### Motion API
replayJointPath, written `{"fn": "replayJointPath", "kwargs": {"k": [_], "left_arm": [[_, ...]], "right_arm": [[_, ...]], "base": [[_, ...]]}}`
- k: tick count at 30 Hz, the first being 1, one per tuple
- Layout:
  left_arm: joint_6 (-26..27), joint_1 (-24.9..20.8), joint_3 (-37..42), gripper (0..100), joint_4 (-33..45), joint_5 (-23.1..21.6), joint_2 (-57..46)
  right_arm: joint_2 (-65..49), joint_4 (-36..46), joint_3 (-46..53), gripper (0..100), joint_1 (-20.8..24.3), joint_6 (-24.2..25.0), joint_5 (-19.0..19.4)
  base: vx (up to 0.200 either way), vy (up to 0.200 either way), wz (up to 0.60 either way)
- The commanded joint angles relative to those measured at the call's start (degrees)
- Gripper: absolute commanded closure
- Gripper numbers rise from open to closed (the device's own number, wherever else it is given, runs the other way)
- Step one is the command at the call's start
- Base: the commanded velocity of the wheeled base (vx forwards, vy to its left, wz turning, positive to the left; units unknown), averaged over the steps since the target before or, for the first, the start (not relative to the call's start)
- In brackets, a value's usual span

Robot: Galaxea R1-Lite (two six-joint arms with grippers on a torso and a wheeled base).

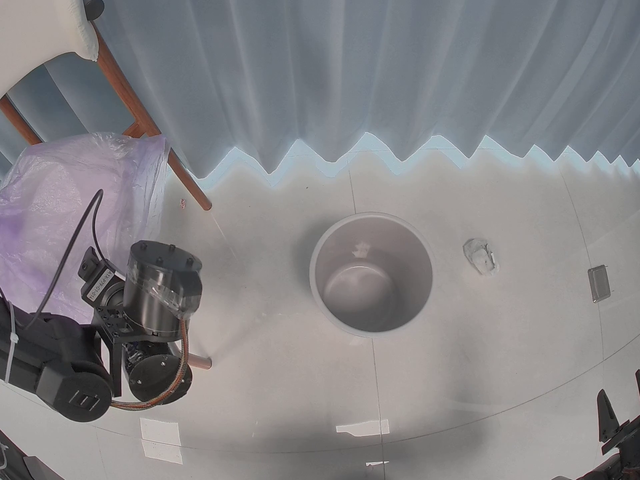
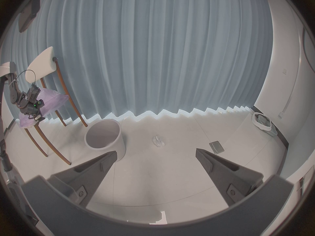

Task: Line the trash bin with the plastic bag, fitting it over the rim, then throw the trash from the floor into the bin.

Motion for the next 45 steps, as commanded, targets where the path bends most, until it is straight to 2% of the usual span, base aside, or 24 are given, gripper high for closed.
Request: {"fn": "replayJointPath", "kwargs": {"k": [1,7,19,20,28,37,39,40,42,45], "left_arm": [[0.14,1.06,-1.65,0,0.0,-1.3,0.88],[3.4,2.2,-3.32,0,-0.18,-1.56,0.79],[3.84,3.25,-3.85,0,0.0,-1.56,0.52],[3.75,3.25,-3.58,100,0.08,-1.56,0.44],[3.48,3.61,-3.85,100,-0.09,-1.65,0.08],[3.04,4.66,-1.91,100,0.17,-3.06,-5.1],[2.96,5.98,-0.95,100,0.0,-8.24,-7.3],[2.96,5.98,-0.95,100,0.0,-8.24,-7.3],[2.96,7.74,0.99,100,0.17,-14.31,-10.55],[2.78,8.79,2.3,100,0.26,-18.44,-12.4]], "right_arm": [[-0.01,0.0,1.01,0,-0.04,0.0,-0.06],[-0.01,0.0,1.01,0,0.05,0.0,0.03],[-0.01,0.0,1.01,0,0.05,0.0,0.03],[-0.01,0.0,1.01,0,0.05,0.0,-0.06],[-0.01,0.0,1.01,0,0.05,0.0,0.03],[-0.01,0.0,1.01,0,0.05,0.0,0.03],[-0.01,0.0,1.01,0,-0.04,0.0,-0.06],[-0.01,0.0,1.01,0,-0.04,0.0,-0.06],[-0.01,0.0,1.01,0,-0.04,0.0,0.03],[-0.01,0.0,1.01,0,-0.04,0.0,-0.06]], "base": [[0.0,0.0,0.0],[0.0,0.0,0.0],[0.0,0.0,0.0],[0.0,0.0,0.0],[0.0,0.0,0.0],[0.0,0.0,0.0],[0.0,0.0,0.0],[0.0,0.0,0.0],[0.0,0.0,0.0],[0.0,0.0,0.0]]}}
